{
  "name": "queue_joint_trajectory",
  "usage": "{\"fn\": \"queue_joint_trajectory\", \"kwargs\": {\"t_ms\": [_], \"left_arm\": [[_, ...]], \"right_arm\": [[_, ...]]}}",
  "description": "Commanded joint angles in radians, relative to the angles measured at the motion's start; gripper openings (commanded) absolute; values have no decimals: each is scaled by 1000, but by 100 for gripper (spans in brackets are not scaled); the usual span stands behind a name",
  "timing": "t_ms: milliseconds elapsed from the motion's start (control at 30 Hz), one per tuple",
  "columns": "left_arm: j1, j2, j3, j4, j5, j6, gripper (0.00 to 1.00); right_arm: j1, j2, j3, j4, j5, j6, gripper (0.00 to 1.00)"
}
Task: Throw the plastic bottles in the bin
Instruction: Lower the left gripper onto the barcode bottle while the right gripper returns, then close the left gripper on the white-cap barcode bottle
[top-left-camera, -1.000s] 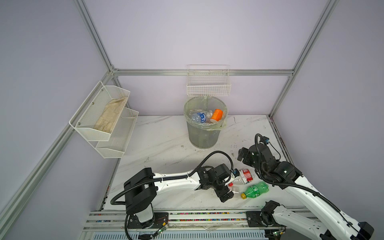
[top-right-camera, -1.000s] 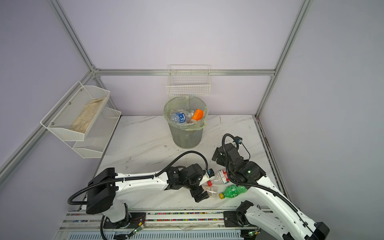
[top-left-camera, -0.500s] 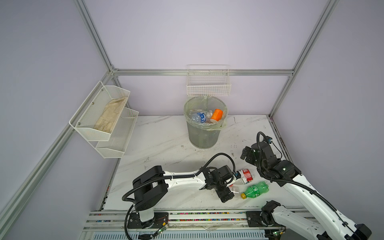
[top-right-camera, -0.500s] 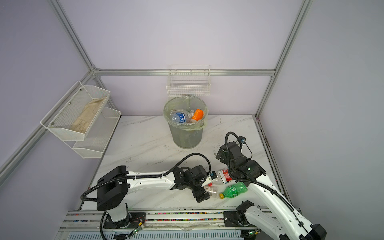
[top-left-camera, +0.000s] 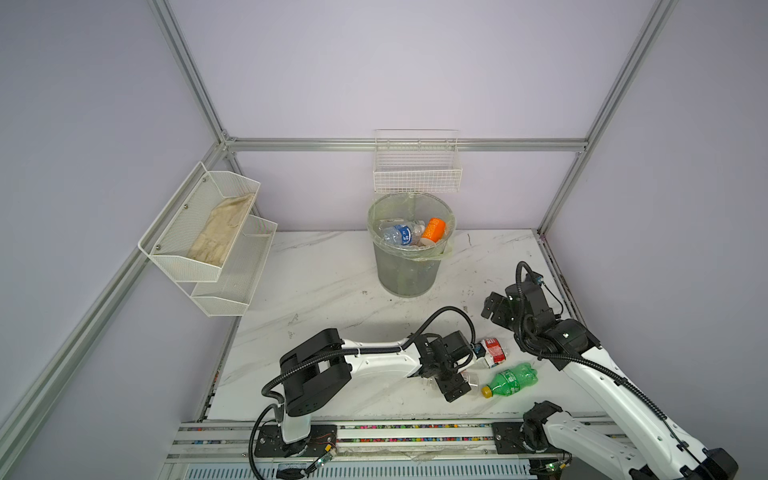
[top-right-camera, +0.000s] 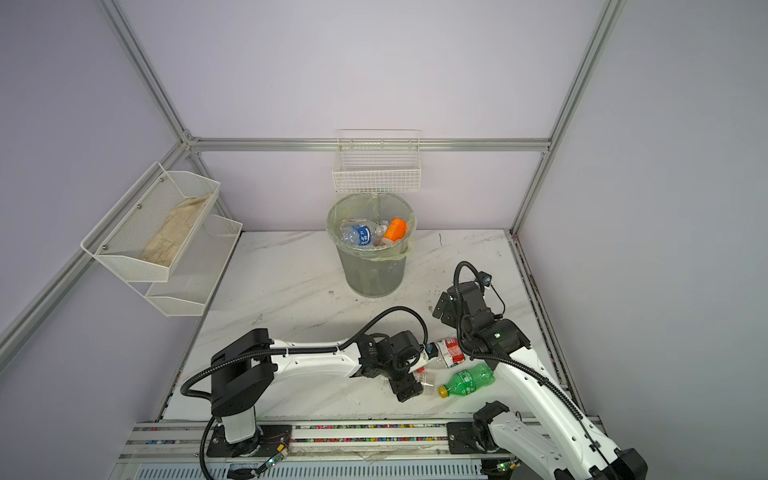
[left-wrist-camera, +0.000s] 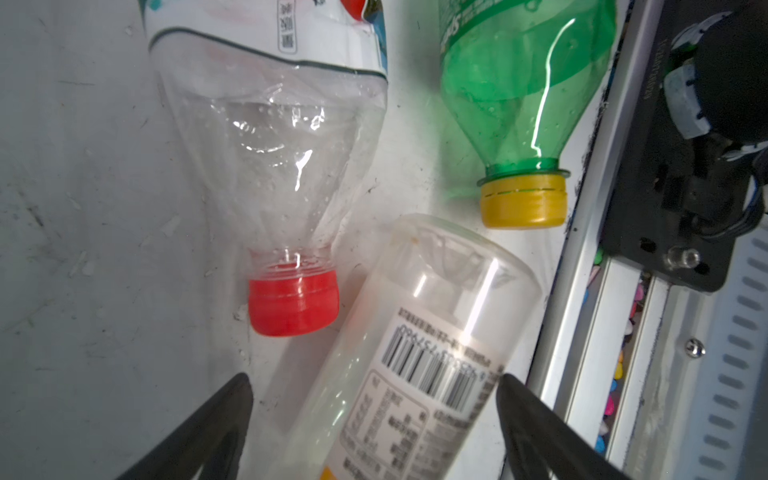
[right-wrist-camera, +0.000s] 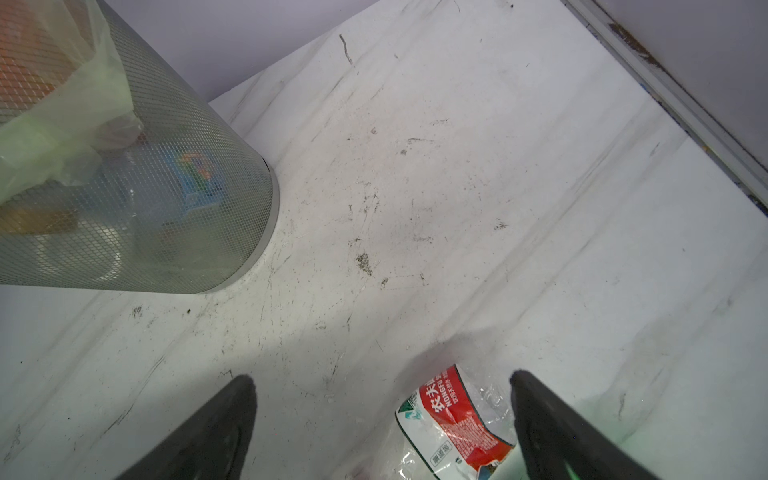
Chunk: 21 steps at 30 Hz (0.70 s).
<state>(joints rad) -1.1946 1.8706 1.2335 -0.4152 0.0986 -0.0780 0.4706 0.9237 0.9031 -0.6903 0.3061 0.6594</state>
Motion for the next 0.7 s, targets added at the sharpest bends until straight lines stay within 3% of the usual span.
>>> {"fn": "queue_joint_trajectory", "kwargs": {"t_ms": [0, 133, 400, 667], "left_arm": [[-8, 9, 77, -13, -14, 34, 88], [-7, 17, 74, -13, -37, 21, 80], [-7, 8, 61, -25, -68, 22, 51], [-7, -11, 63, -54, -92, 29, 42]], "right_arm": [[-9, 6, -13, 17, -9, -12, 97], [-16, 9, -17, 28, -18, -14, 97], [-23, 20, -18, 40, -36, -24, 97], [-28, 25, -18, 51, -48, -30, 97]]}}
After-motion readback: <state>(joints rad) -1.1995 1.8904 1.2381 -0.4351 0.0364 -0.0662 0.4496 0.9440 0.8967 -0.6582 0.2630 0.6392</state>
